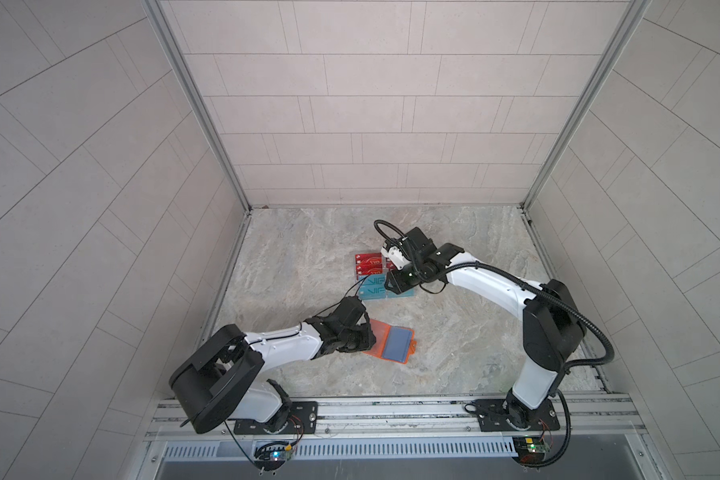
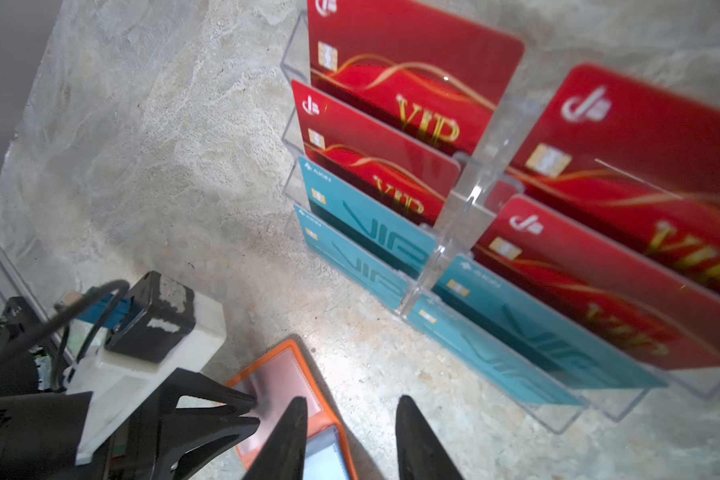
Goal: Put the credit cards into the card holder
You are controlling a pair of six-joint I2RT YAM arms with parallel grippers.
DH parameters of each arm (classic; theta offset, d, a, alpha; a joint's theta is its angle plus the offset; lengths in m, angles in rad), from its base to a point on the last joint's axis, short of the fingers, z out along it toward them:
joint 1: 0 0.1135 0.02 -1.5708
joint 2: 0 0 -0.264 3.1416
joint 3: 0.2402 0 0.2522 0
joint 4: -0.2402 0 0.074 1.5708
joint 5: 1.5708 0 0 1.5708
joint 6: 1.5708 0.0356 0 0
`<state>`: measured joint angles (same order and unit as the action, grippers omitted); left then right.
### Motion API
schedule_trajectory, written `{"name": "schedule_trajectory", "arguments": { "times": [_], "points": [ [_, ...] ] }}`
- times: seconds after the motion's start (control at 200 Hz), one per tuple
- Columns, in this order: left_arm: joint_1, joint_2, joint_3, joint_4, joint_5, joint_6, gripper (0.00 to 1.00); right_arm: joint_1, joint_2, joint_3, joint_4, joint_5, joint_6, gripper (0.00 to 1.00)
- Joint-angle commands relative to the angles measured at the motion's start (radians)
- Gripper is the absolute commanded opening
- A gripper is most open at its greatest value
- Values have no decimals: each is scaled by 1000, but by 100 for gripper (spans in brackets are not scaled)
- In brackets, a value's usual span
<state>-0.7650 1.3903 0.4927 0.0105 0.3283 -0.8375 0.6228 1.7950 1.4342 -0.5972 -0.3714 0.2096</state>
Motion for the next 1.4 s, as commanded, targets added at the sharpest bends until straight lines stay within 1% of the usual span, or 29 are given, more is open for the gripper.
{"name": "schedule_trajectory", "arguments": {
  "times": [0.0,0.145,0.335,0.476,0.786,1.392],
  "points": [
    [0,4,-28,-56,-21,-10,23,-4,54,64,-123,37,-162,39],
    [0,4,-25,-52,-18,-12,24,-27,109,127,-169,27,-229,39],
    [0,6,-27,-40,-13,-17,24,-65,144,147,-166,-3,-283,41],
    [0,8,-28,-37,-12,-17,24,-69,188,185,-198,-12,-328,41],
    [0,17,-28,-23,-6,-21,24,-70,251,226,-213,1,-354,42],
    [0,23,-22,-24,-3,-21,25,-44,273,214,-227,64,-397,41]
  ]
}}
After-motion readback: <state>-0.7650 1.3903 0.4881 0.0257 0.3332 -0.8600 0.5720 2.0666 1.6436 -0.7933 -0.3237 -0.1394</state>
